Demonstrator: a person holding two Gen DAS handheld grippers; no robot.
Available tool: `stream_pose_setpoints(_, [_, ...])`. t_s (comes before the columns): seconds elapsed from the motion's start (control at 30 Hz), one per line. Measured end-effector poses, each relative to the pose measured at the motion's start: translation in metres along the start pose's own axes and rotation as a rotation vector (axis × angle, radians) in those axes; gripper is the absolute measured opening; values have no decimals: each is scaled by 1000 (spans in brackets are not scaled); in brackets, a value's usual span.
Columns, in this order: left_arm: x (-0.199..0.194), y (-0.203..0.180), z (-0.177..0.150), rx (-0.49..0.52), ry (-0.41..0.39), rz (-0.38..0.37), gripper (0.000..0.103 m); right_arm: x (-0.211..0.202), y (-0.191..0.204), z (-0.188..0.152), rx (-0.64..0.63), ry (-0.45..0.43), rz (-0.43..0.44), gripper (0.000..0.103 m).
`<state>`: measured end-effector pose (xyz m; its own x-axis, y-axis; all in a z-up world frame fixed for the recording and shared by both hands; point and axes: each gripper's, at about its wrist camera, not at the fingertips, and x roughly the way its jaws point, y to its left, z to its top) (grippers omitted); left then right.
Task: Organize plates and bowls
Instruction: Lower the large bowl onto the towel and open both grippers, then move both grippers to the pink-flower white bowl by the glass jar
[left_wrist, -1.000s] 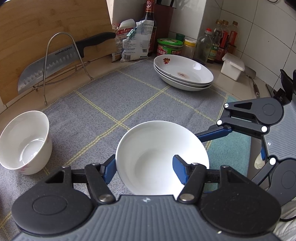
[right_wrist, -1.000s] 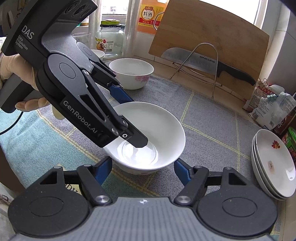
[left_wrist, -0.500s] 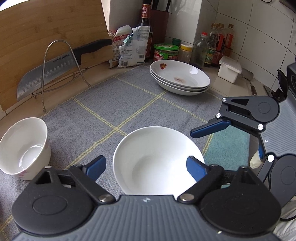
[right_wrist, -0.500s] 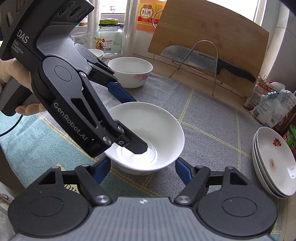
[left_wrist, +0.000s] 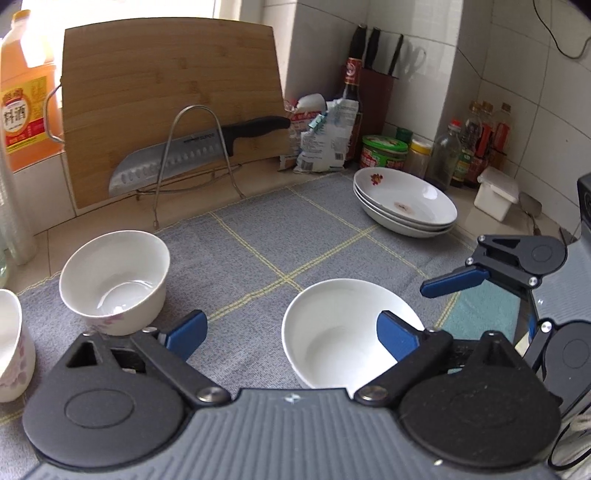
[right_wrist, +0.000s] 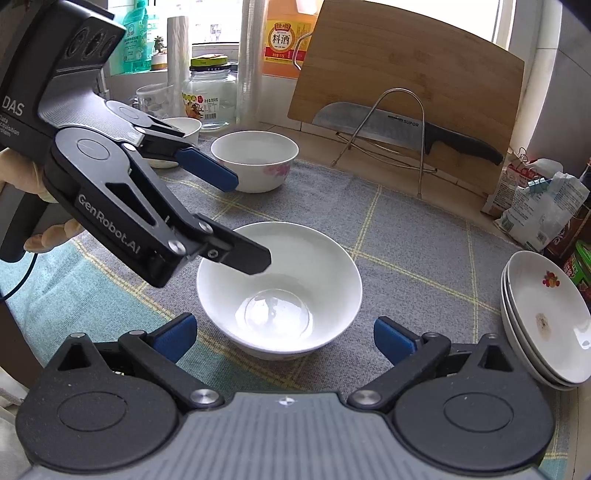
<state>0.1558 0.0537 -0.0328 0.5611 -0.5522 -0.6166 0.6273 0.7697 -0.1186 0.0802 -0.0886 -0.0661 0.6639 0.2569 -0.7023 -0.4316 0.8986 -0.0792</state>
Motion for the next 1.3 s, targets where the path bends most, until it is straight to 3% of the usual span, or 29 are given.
stream_pose_setpoints(0.2, [-15,15,-8,-87,-56,106,100,0,-2,5,52,0,5,103])
stream_pose_setpoints(0.7, [-17,38,-30,-112,-70,334,100,9,-6,35,63,5,31,103])
stream_pose_setpoints(1.03, [1,52,-34,-178,-61,340,100,23,-11,67,59,13,80,103])
stream_pose_setpoints(1.3, [17,61,-28,-140,-60,355,100,47,-13,101,11,24,118,103])
